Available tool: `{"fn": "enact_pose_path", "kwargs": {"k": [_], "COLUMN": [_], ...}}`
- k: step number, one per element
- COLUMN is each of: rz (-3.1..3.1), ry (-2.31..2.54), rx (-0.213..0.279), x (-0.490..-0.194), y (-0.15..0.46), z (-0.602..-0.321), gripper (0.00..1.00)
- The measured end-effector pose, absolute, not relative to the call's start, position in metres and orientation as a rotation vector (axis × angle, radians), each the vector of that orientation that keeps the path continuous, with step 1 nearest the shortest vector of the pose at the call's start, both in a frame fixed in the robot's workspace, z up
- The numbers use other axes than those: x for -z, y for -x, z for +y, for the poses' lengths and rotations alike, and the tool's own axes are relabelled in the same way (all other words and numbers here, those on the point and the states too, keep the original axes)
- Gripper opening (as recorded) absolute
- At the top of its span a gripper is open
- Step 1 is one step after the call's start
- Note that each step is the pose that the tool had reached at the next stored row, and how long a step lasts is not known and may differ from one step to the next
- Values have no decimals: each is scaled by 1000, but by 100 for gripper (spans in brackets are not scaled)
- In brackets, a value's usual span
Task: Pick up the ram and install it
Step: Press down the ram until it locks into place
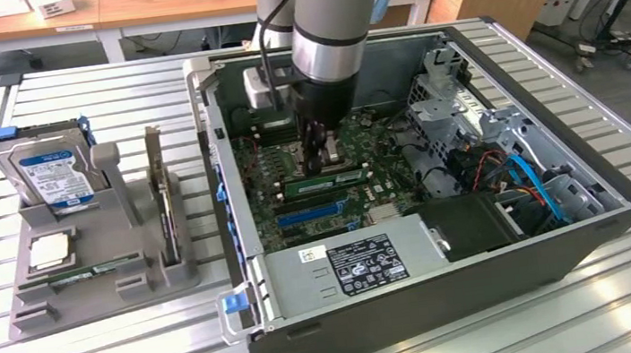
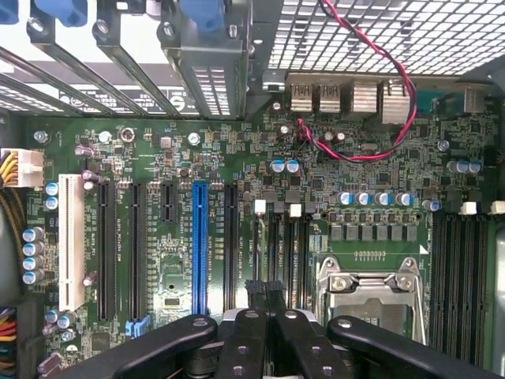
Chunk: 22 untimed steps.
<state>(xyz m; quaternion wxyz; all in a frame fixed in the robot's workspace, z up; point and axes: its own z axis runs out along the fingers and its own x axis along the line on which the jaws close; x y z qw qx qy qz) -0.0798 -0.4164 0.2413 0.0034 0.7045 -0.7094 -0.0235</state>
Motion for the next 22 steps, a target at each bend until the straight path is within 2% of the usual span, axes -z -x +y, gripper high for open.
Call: {"fn": "enact_pose_path", "kwargs": {"k": [22], "rz": [-2224], "ry": [-2208], "rx": [74], "x": [-232], "y": [80], "z": [-416], "gripper": [10]}}
